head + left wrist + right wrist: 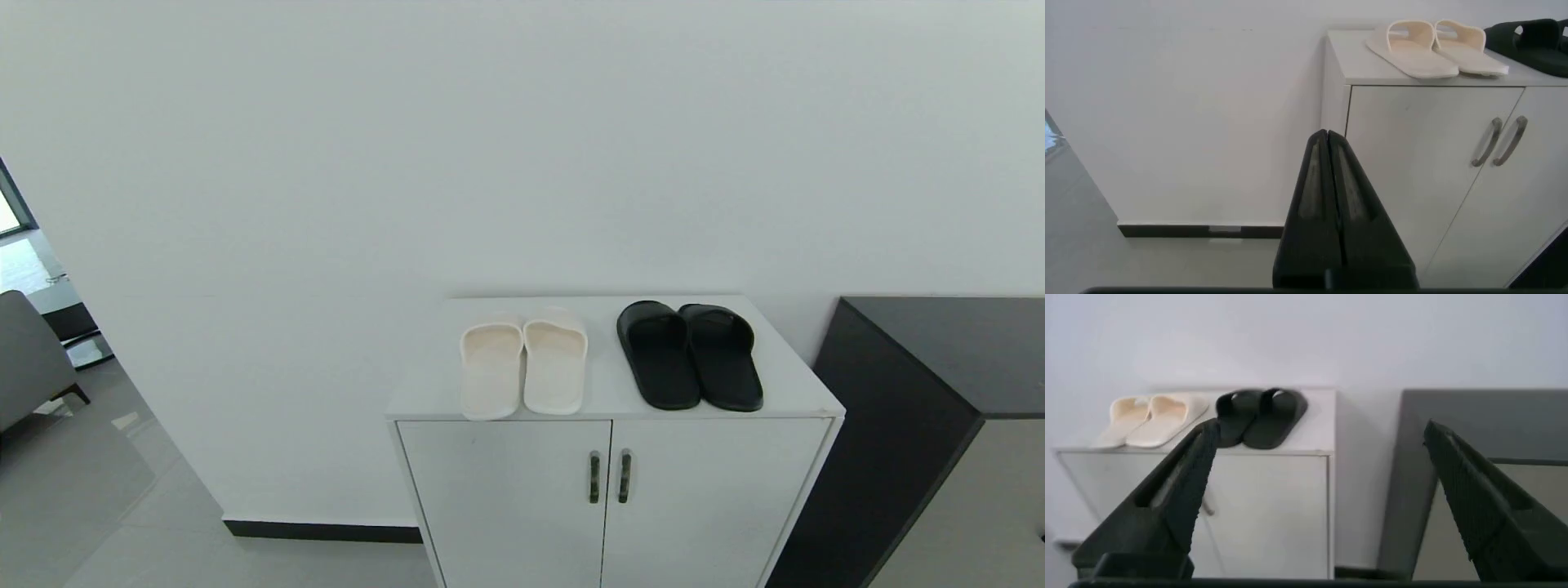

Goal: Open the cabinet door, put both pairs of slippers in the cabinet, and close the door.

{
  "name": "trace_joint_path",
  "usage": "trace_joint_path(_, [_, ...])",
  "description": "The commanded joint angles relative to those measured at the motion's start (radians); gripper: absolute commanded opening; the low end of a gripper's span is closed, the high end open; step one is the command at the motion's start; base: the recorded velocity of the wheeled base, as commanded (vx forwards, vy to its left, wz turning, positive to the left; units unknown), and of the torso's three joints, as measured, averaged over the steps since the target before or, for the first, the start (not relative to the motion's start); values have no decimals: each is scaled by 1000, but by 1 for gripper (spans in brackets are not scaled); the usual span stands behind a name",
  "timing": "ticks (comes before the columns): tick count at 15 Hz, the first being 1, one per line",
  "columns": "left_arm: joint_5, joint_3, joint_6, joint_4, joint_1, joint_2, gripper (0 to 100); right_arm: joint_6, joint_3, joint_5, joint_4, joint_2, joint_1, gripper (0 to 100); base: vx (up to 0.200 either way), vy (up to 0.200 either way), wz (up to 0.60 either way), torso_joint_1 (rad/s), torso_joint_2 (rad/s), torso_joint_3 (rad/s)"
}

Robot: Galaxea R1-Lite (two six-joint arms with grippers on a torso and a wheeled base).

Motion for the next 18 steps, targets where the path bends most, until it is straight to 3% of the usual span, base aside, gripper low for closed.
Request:
trace_joint_path(1, [0,0,0,0,0,1,0,26,-90,48,-149,493,109,100,0,0,0,0,0,0])
trace_joint_path(3, [0,0,0,0,0,1,0,44,-115,-7,-232,638,233,100,0,0,0,0,0,0])
trace_joint_path(8, [0,0,0,0,0,1,0,169,-285,-280,-344,964,600,100,0,0,0,0,0,0])
trace_joint_path(14, [2,0,-2,0,0,1,0,166,-442,-423,-540,1349,615,100,0,0,0,0,0,0])
trace_joint_path(18, [2,0,-3,0,0,1,0,166,-572,-472,-563,1555,577,100,0,0,0,0,0,0])
